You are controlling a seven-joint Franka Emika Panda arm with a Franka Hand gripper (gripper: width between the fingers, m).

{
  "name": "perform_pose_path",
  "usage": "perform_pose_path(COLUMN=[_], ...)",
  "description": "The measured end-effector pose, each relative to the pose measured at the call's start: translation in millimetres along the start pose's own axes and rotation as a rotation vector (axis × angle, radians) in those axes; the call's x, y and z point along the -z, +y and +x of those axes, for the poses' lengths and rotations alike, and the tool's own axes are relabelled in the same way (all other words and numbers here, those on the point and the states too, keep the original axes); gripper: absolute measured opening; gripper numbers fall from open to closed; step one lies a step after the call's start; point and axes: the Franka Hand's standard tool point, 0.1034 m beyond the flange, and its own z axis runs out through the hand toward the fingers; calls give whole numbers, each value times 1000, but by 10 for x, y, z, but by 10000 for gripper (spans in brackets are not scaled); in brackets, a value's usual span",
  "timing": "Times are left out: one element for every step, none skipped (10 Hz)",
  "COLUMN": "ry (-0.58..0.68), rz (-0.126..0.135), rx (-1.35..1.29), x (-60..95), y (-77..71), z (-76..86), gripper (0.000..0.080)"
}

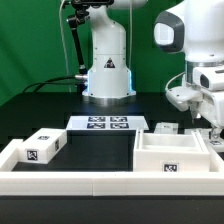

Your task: Assemble cabinet

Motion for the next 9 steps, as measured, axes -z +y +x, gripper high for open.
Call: perform_pose_path(ry=[0, 0, 0, -1, -2, -2, -2, -2, -3], rz=[1, 2, 4, 6, 9, 2, 2, 2, 1], rx=[-2, -5, -8, -12, -16, -18, -19, -19, -48], x=[-1, -8, -16, -25, -33, -14, -17, -16, 5], y=[1, -1, -3, -5, -4, 25, 23, 23, 9], z=[-12, -26, -43, -62, -87, -83, -85, -86, -115], gripper=[538, 403, 403, 222, 82, 82, 67, 67, 68])
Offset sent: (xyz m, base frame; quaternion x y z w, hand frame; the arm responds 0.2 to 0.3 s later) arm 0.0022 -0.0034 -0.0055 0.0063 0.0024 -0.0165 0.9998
